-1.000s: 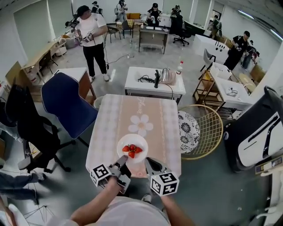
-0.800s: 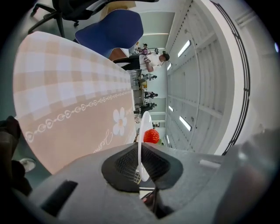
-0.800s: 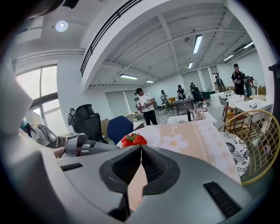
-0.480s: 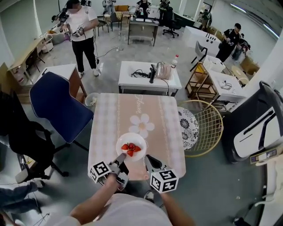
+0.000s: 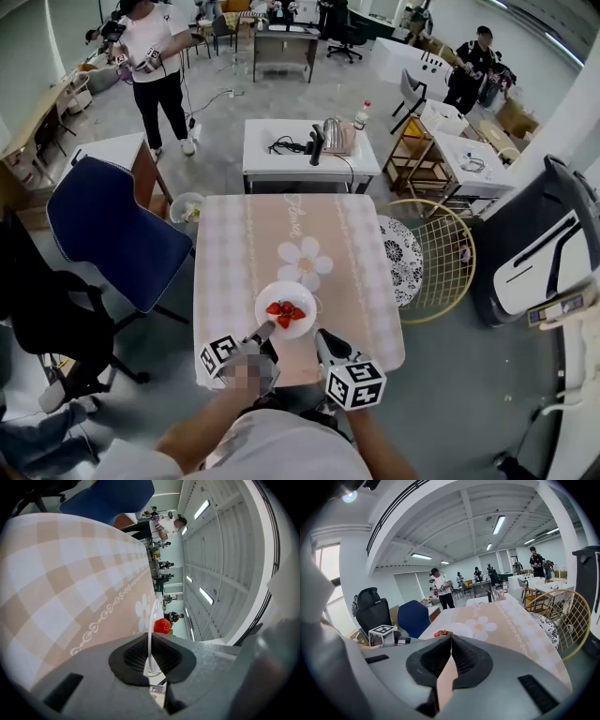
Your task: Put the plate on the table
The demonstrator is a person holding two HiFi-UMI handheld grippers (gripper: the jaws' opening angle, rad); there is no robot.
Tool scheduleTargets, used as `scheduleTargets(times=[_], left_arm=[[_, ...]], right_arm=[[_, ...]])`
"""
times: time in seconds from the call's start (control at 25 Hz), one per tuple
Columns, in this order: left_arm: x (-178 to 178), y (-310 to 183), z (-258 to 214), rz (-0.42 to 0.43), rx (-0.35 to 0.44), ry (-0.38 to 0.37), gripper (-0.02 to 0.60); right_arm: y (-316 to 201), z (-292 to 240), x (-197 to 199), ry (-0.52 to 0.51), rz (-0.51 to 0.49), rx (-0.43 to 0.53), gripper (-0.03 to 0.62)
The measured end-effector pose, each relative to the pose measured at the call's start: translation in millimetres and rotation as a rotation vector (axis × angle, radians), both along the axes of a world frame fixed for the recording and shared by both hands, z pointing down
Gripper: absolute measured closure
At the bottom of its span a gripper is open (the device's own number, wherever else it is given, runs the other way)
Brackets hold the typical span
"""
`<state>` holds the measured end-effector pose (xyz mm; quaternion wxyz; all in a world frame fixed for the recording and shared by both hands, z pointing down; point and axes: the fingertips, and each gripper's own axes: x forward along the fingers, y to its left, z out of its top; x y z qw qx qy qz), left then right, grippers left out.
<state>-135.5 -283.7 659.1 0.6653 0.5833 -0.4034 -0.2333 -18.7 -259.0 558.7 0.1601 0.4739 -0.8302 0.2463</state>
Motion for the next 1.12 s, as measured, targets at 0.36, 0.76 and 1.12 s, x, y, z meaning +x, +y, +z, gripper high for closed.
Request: scheduleTargets(times=[0.36, 0.76, 1.12], left_arm=[[0.8, -14.2, 32.4, 0.061, -0.052, -0.026, 0.567], [5.8, -20.8, 46.3, 0.087, -0.087, -0.048, 0.566], [3.5, -22.2, 54.5, 0.104, -0.115, -0.071, 0.557]], right_arm=[[5.1, 8.5, 1.5, 0.027, 0.054, -0.022, 0.589], [-2.3, 13.6, -3.2, 0.049, 0.047, -0.037, 0.589], [-1.5, 17.0, -7.5, 0.058, 0.038, -0.054, 0.589]])
